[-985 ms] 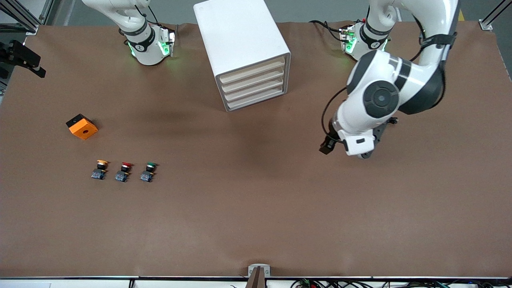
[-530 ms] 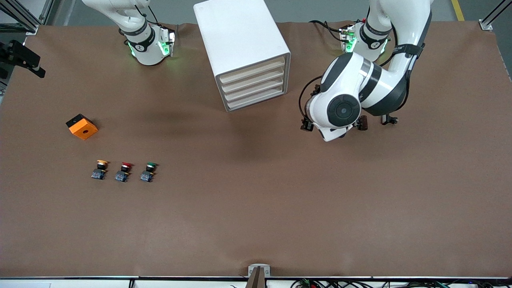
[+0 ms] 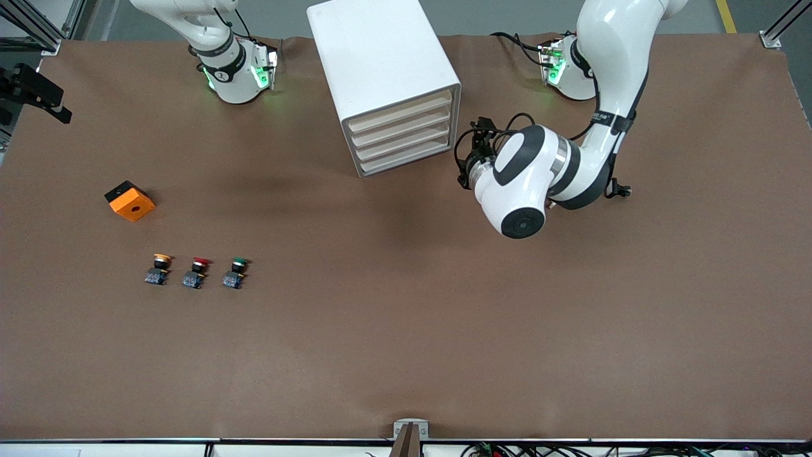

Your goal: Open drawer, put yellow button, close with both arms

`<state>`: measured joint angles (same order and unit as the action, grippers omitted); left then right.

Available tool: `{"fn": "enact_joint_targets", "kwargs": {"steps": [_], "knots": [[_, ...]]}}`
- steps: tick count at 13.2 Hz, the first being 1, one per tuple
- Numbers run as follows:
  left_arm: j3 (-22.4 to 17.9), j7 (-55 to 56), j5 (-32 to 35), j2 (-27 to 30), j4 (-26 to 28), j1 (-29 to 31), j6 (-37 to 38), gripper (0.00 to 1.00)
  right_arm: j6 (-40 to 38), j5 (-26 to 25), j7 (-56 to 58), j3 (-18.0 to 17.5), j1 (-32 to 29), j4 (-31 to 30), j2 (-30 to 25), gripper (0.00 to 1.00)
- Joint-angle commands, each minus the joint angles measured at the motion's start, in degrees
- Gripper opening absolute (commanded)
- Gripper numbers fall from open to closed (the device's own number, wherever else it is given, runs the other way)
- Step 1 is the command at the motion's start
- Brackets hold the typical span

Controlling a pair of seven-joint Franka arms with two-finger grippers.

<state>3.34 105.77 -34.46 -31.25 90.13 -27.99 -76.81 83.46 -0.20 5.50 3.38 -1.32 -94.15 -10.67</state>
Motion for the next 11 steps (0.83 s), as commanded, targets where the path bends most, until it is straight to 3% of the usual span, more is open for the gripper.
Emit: {"fn": "enact_joint_targets", "kwargs": {"steps": [1, 5, 11], "knots": [[-0.1, 1.6, -5.9, -3.0, -1.3, 0.4, 3.0, 1.00, -0.1, 0.1, -0.5, 0.0, -0.1, 0.8, 0.8, 1.00], [-0.1, 1.6, -11.8, -6.2, -1.4, 0.7, 7.1, 1.00, 0.3, -0.1, 0.0, 0.4, -0.6, 1.3, 3.1, 1.00], [-0.1, 2.3, -19.6, -10.4, -1.0, 2.8, 11.3, 1.00, 2.0, -1.1, 0.3, 0.5, -1.6, 2.9, 11.3, 1.00]]}}
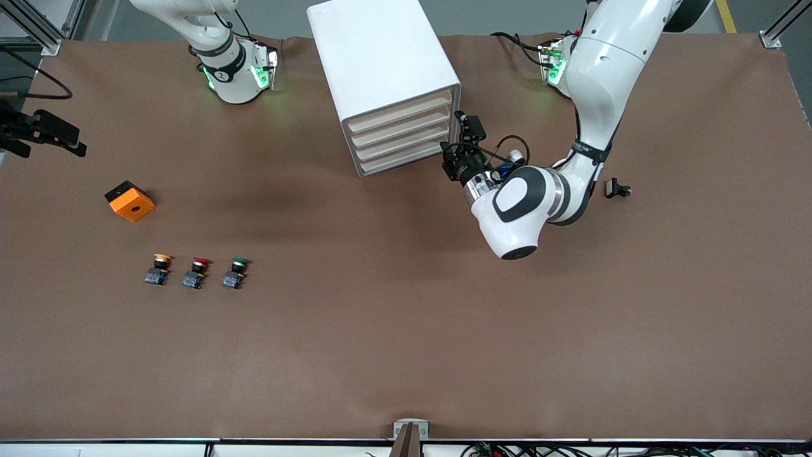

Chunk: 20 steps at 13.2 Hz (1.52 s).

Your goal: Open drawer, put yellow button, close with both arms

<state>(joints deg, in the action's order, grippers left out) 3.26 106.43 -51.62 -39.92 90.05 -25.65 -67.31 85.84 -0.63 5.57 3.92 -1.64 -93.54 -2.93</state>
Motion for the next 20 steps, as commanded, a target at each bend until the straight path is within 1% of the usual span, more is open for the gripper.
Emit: {"fn": "enact_joint_targets", "kwargs": {"steps": [1, 3, 4, 5, 6, 7, 9, 10, 11, 13, 15, 17, 18, 20], "knots": [[0.0, 4.5, -3.2, -2.7, -0.6, 0.9, 1.8, 0.99, 0.4, -0.7, 0.2, 0.0, -2.1, 2.7, 3.9, 1.00], [0.0, 9.1, -5.1, -5.0, -0.6, 1.1, 2.0, 0.98, 1.3, -0.3, 0.3, 0.1, -4.5, 3.3, 7.6, 1.00], [0.0, 10.6, -6.4, -5.8, -0.6, 1.1, 2.0, 0.98, 1.6, -0.2, 0.2, 0.1, -5.9, 3.7, 8.0, 1.00], [0.0, 11.9, -7.3, -6.5, -0.6, 1.0, 2.5, 0.93, 3.4, 0.0, -0.3, 0.1, -6.4, 3.5, 8.5, 1.00], [-0.1, 13.4, -9.1, -7.0, -0.7, 0.9, 3.5, 0.81, 6.4, 0.2, -0.7, 0.1, -7.3, 3.3, 8.9, 1.00], [0.0, 14.2, -9.5, -7.3, -0.6, 0.8, 3.8, 0.77, 8.4, 0.0, -1.3, 0.1, -7.7, 3.0, 9.6, 1.00], [0.0, 15.5, -9.8, -7.5, -0.7, 0.3, 4.1, 0.66, 9.7, 0.0, -5.2, 0.1, -8.4, 2.2, 12.1, 1.00], [0.1, 15.9, -9.8, -7.5, -0.7, 0.2, 4.1, 0.60, 12.2, 0.2, -6.5, 0.1, -8.6, 0.3, 12.4, 1.00], [0.1, 16.1, -9.9, -7.5, -0.7, 0.1, 4.1, 0.59, 15.7, 0.3, -6.5, 0.1, -8.6, -2.8, 12.2, 1.00], [0.3, 17.1, -9.9, -7.3, -0.6, -0.9, 4.1, 0.59, 20.4, 0.2, -6.5, 0.1, -9.0, -5.9, 12.4, 1.00], [0.3, 17.3, -9.9, -7.3, -0.4, -2.1, 4.5, 0.59, 26.7, 0.3, -6.7, 0.1, -8.6, -9.5, 12.6, 1.00], [0.7, 18.1, -9.9, -7.0, 0.0, -2.6, 4.5, 0.59, 33.0, 0.2, -7.1, 0.0, -8.6, -11.6, 15.8, 1.00], [1.8, 18.5, -10.3, -6.8, 0.2, -2.5, 4.5, 0.59, 36.7, 0.3, -7.1, 0.0, -8.8, -13.2, 17.4, 1.00], [2.0, 19.5, -10.7, -6.8, 0.2, -2.5, 4.5, 0.59, 46.4, 0.3, -7.1, 0.1, -8.9, -19.4, 18.2, 1.00]]}}
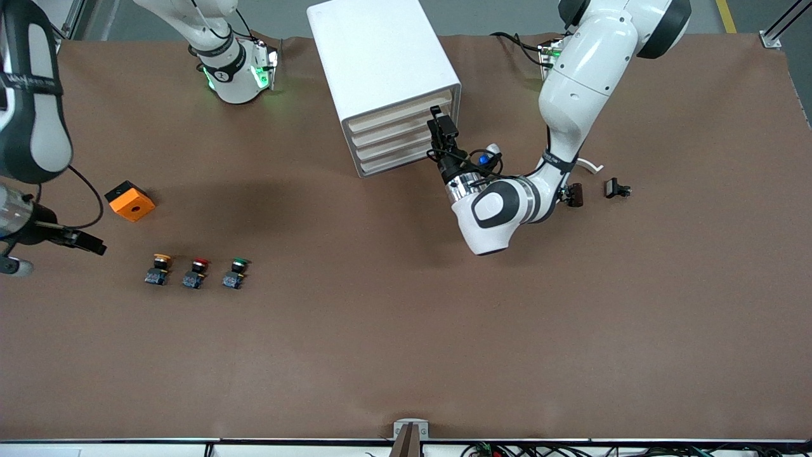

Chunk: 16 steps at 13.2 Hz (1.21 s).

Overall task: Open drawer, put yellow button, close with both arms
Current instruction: 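Grasp the yellow button with the right gripper while the left gripper grips the drawer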

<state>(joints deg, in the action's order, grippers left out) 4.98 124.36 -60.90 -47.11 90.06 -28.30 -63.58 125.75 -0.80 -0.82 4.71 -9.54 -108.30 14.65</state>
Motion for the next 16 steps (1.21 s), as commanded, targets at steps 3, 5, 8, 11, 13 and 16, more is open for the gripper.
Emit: {"fn": "enact_joint_targets", "kwargs": {"steps": [3, 5, 8, 11, 13, 16], "knots": [[1.1, 2.1, -1.5, 0.4, 0.3, -0.1, 0.7, 0.59, 13.6, 0.5, -2.7, -0.8, -2.1, -7.6, 4.0, 1.00], [1.1, 2.3, -1.5, 0.4, 0.2, -0.4, 0.5, 0.48, 17.0, 0.5, -3.6, -0.8, -1.7, -7.7, 7.0, 1.00], [1.0, 2.3, -1.5, 0.2, 0.1, -1.1, 0.2, 0.24, 22.5, 0.6, -4.3, -1.3, -1.0, -7.8, 11.1, 1.00], [1.0, 2.3, -1.5, 0.2, -0.1, -1.6, 0.0, 0.13, 24.0, 1.0, -4.4, -1.3, 0.2, -7.7, 12.9, 1.00], [1.0, 2.3, -1.5, 0.2, -0.2, -1.6, -0.2, 0.13, 27.6, 1.0, -4.4, -1.2, 0.8, -7.7, 15.1, 1.00], [0.7, 2.3, -1.4, 0.1, -0.4, -0.7, -0.1, 0.13, 28.8, 1.0, -4.3, -1.2, 0.8, -7.7, 16.5, 1.00]]}}
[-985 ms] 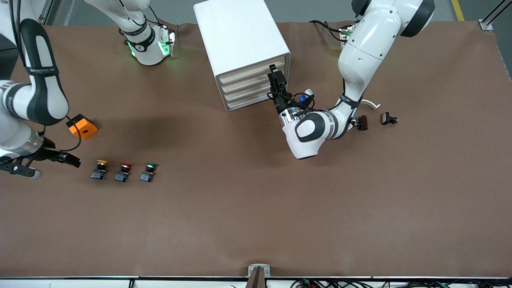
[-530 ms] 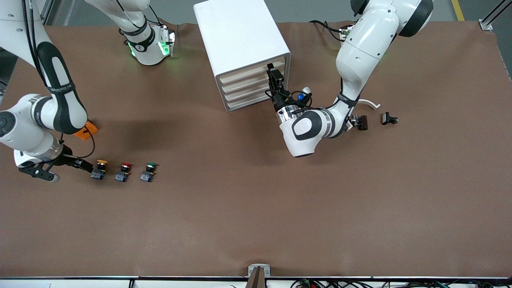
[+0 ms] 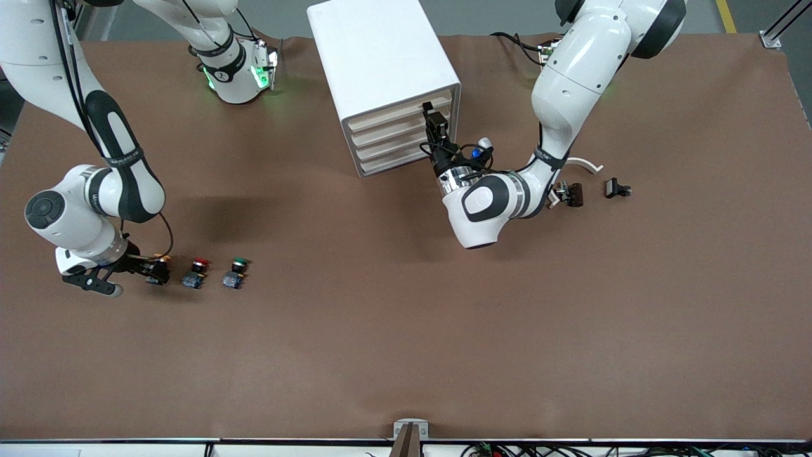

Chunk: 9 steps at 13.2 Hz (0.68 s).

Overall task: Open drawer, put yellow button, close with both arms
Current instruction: 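Grasp the yellow button with the right gripper while the left gripper grips the drawer, then pull the drawer open with the left gripper while the right gripper lifts the button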

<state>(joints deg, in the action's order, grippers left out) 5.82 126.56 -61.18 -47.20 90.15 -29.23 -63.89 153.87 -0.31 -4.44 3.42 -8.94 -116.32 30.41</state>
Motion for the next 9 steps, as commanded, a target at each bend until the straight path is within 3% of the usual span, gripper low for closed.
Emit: {"fn": "enact_joint_targets", "kwargs": {"steps": [1, 4, 5, 6, 7, 9], "knots": [[-0.4, 0.2, -1.0, 0.1, -0.7, 1.1, 0.2, 0.13, 0.6, 0.5, -0.5, 0.1, 0.2, 0.3, 1.1, 1.00], [-0.5, 0.0, -0.5, 0.4, -1.6, 4.2, 0.1, 0.13, 0.2, 0.5, 0.0, 0.1, -0.1, 0.3, 2.0, 1.00], [-0.5, 0.0, -0.2, 0.6, -1.7, 5.1, 0.1, 0.13, -0.2, 0.3, 0.7, 0.1, 0.1, 0.3, 2.0, 0.67], [-0.5, 0.0, 0.3, 0.9, -1.8, 6.0, 0.1, 0.13, -1.2, 0.4, 0.8, 0.1, 0.2, 0.3, 1.9, 0.09], [-0.5, 0.0, 1.3, 1.0, -2.9, 7.1, 0.1, 0.13, -2.2, 0.4, 0.3, 0.0, 0.3, 0.3, 1.9, 0.00], [-0.5, 0.4, 1.7, 0.7, -4.0, 7.9, 0.1, 0.13, -2.3, 0.5, 0.2, 0.0, 0.3, 0.6, 1.9, 0.00]]}}
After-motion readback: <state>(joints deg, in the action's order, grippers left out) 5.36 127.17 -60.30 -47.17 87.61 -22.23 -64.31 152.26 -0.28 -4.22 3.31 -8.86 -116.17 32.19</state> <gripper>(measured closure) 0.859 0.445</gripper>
